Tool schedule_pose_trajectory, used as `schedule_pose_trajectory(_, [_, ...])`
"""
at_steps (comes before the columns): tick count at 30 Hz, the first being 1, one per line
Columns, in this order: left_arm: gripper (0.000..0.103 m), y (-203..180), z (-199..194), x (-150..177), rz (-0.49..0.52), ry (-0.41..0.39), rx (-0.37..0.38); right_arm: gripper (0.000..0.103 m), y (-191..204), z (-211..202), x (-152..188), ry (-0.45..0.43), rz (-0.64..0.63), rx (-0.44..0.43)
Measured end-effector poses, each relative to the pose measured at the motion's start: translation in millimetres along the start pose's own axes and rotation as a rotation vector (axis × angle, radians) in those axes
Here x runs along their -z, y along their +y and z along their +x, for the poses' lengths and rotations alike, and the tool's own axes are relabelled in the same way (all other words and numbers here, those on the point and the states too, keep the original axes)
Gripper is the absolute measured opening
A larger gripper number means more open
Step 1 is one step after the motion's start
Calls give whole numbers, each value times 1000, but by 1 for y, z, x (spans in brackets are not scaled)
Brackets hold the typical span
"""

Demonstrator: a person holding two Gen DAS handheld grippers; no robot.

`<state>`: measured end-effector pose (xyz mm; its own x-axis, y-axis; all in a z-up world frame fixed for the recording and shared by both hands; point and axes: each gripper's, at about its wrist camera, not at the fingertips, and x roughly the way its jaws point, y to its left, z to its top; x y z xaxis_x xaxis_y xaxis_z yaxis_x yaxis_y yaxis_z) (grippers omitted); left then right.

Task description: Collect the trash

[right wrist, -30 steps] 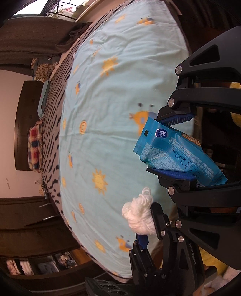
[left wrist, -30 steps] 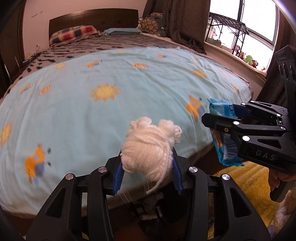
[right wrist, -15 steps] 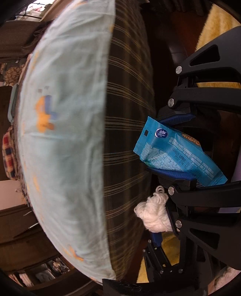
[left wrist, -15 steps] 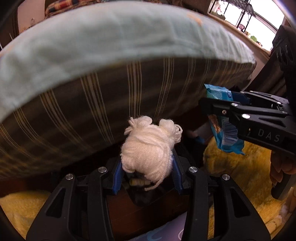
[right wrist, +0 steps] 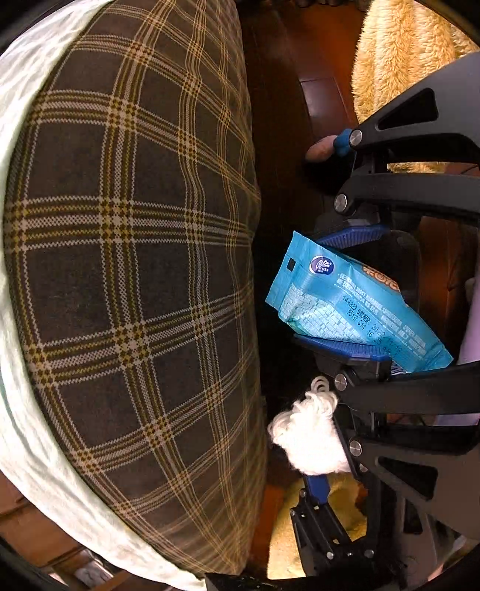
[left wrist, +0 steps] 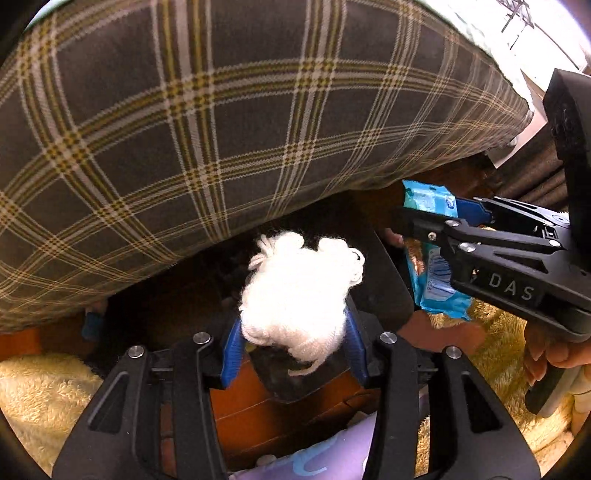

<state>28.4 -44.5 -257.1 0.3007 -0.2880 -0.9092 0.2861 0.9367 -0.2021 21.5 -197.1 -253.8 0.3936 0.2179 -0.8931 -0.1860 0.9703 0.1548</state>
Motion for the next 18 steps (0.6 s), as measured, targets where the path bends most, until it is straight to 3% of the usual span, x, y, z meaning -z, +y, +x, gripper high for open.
schedule_pose_trajectory(2, [46, 2, 5, -6, -6, 14, 1, 48, 0, 2, -5, 1, 6, 3])
schedule_pose_trajectory(5, [51, -1, 9, -9, -12, 20, 1, 65, -5, -3, -12, -6, 13, 19])
schedule_pose_trajectory(8, [54, 2, 3, -10, -8, 6, -9, 65, -22, -14, -22, -32, 23, 30])
schedule_pose_trajectory(9, [59, 1, -1, -10, -5, -5, -16, 67, -25, -22, -26, -49, 25, 37])
schedule_pose_trajectory(14, [93, -3, -42, -13, -3, -120, -62, 91, -36, -68, -38, -168, 60, 42])
schedule_pose_trajectory(18, [95, -4, -82, -19, -17, -224, -86, 100, -42, -110, -44, -263, 85, 36])
